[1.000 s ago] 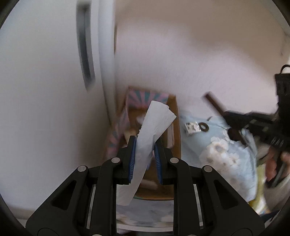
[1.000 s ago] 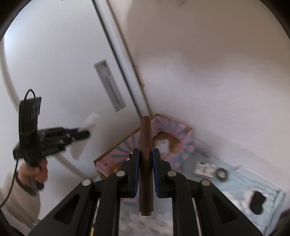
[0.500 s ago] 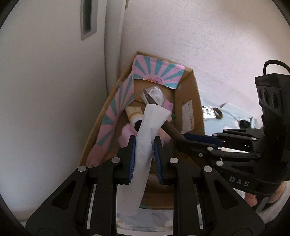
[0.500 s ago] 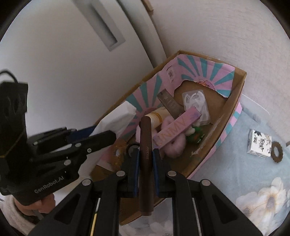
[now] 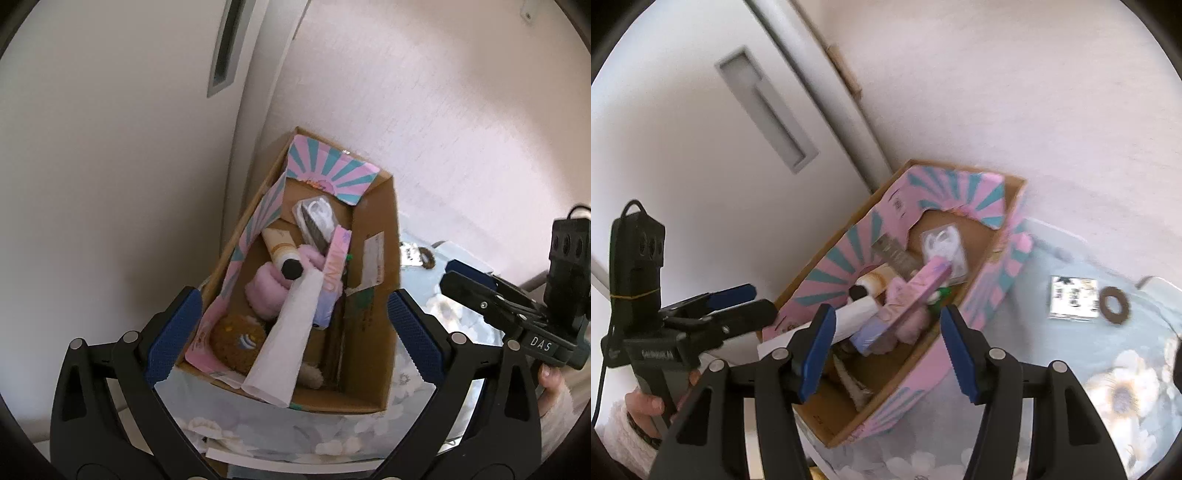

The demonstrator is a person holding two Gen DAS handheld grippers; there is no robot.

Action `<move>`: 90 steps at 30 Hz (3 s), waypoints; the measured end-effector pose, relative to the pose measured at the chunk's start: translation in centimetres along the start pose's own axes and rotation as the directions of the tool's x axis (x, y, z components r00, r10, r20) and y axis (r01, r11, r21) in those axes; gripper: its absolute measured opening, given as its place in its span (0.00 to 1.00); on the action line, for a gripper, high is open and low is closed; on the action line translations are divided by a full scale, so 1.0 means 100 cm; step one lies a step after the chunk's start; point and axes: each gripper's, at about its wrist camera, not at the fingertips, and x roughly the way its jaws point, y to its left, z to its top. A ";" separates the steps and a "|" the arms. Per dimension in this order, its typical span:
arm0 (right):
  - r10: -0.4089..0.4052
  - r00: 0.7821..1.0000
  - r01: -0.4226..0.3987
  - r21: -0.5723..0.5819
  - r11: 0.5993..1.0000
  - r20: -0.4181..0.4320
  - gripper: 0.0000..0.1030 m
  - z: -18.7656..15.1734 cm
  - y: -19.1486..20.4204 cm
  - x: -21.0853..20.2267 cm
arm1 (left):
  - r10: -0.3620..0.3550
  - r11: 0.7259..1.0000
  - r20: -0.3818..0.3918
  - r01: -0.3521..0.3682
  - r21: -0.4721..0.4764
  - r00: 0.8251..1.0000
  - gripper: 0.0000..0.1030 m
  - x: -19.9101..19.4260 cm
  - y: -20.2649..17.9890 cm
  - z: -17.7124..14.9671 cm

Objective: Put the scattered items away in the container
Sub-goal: 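Move both tools back over the bed toward the remaining items, then grasp the tissue pack with left tool while right tool grasps black scrunchie, then carry tissue pack and scrunchie into the cardboard box and release both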

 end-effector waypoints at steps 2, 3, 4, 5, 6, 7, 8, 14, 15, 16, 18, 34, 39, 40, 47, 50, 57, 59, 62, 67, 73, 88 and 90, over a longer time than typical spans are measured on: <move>-0.021 0.999 0.021 0.002 1.000 0.026 0.53 -0.003 -0.002 -0.012 | -0.015 1.000 0.005 0.015 0.001 1.000 0.98 -0.005 -0.004 0.000; -0.032 0.999 0.032 0.004 0.999 0.039 0.53 -0.006 -0.003 -0.018 | -0.020 1.000 0.007 0.020 0.004 1.000 0.97 -0.006 -0.006 0.000; -0.042 0.998 0.042 0.005 0.999 0.051 0.53 -0.007 -0.004 -0.024 | -0.023 1.000 0.009 0.023 0.010 1.000 0.97 -0.008 -0.010 0.000; -0.054 0.997 0.054 0.004 0.999 0.062 0.53 -0.010 -0.006 -0.030 | -0.028 0.999 0.009 0.027 0.018 1.000 0.98 -0.009 -0.015 0.000; -0.071 0.995 0.071 0.005 0.997 0.073 0.53 -0.013 -0.007 -0.037 | -0.034 0.999 0.007 0.034 0.029 0.999 0.98 -0.009 -0.021 0.000; -0.087 0.993 0.087 0.007 0.996 0.085 0.53 -0.013 -0.009 -0.041 | -0.038 0.999 0.007 0.038 0.038 0.999 0.98 -0.009 -0.026 0.001; -0.099 0.991 0.099 0.007 0.995 0.094 0.53 -0.015 -0.010 -0.047 | -0.043 0.998 0.009 0.043 0.050 0.999 0.98 -0.008 -0.032 0.001; -0.196 0.970 0.194 0.028 0.981 0.141 0.53 -0.033 -0.029 -0.078 | -0.087 0.986 0.003 0.086 0.143 0.996 0.98 -0.007 -0.077 0.002; -0.217 0.965 0.214 0.034 0.976 0.147 0.53 -0.036 -0.033 -0.085 | -0.092 0.982 0.003 0.090 0.165 0.996 0.98 -0.006 -0.085 0.002; -0.237 0.959 0.233 0.040 0.972 0.153 0.53 -0.041 -0.038 -0.095 | -0.093 0.975 0.004 0.091 0.203 0.996 0.98 -0.005 -0.098 0.001; -0.277 0.947 0.271 0.059 0.961 0.163 0.53 -0.049 -0.049 -0.109 | -0.087 0.963 0.001 0.084 0.257 0.996 0.98 -0.003 -0.116 0.000; -0.557 0.818 0.512 0.260 0.819 0.146 0.53 -0.097 -0.162 -0.198 | -0.007 0.840 -0.107 0.064 0.538 0.994 0.98 0.067 -0.258 -0.022; -0.561 0.819 0.510 0.294 0.808 0.119 0.53 -0.105 -0.199 -0.191 | 0.065 0.854 -0.082 -0.013 0.521 0.995 0.98 0.131 -0.268 -0.029; -0.560 0.821 0.510 0.300 0.807 0.110 0.53 -0.106 -0.207 -0.185 | 0.068 0.862 -0.080 -0.019 0.506 0.994 0.98 0.144 -0.267 -0.029; -0.555 0.828 0.509 0.315 0.801 0.073 0.53 -0.109 -0.249 -0.141 | 0.140 0.900 -0.072 -0.097 0.424 0.987 0.98 0.213 -0.257 -0.024; -0.565 0.824 0.529 0.299 0.794 0.041 0.53 -0.107 -0.261 -0.123 | 0.161 0.901 -0.056 -0.124 0.416 0.985 0.98 0.225 -0.254 -0.022; -0.567 0.823 0.540 0.283 0.793 0.019 0.53 -0.099 -0.281 -0.095 | 0.186 0.912 -0.067 -0.146 0.384 0.980 0.98 0.247 -0.243 -0.022; -0.569 0.822 0.541 0.288 0.790 0.015 0.53 -0.097 -0.286 -0.091 | 0.186 0.916 -0.079 -0.144 0.375 0.979 0.98 0.252 -0.240 -0.023; -0.570 0.821 0.545 0.287 0.788 0.004 0.53 -0.096 -0.291 -0.086 | 0.188 0.920 -0.089 -0.144 0.364 0.978 0.98 0.257 -0.235 -0.025; -0.562 0.827 0.542 0.288 0.790 -0.013 0.53 -0.097 -0.297 -0.078 | 0.177 0.931 -0.106 -0.132 0.339 0.979 0.98 0.264 -0.228 -0.027; -0.562 0.827 0.546 0.269 0.794 -0.017 0.53 -0.100 -0.297 -0.071 | 0.148 0.946 -0.118 -0.106 0.305 0.982 0.96 0.266 -0.220 -0.032; -0.530 0.848 0.508 0.264 0.820 0.017 0.15 -0.107 -0.284 -0.084 | 0.140 0.952 -0.047 -0.121 0.282 0.989 0.63 0.233 -0.211 -0.046; -0.526 0.850 0.499 0.279 0.821 0.028 0.14 -0.108 -0.281 -0.091 | 0.127 0.952 -0.040 -0.110 0.284 0.991 0.63 0.224 -0.213 -0.047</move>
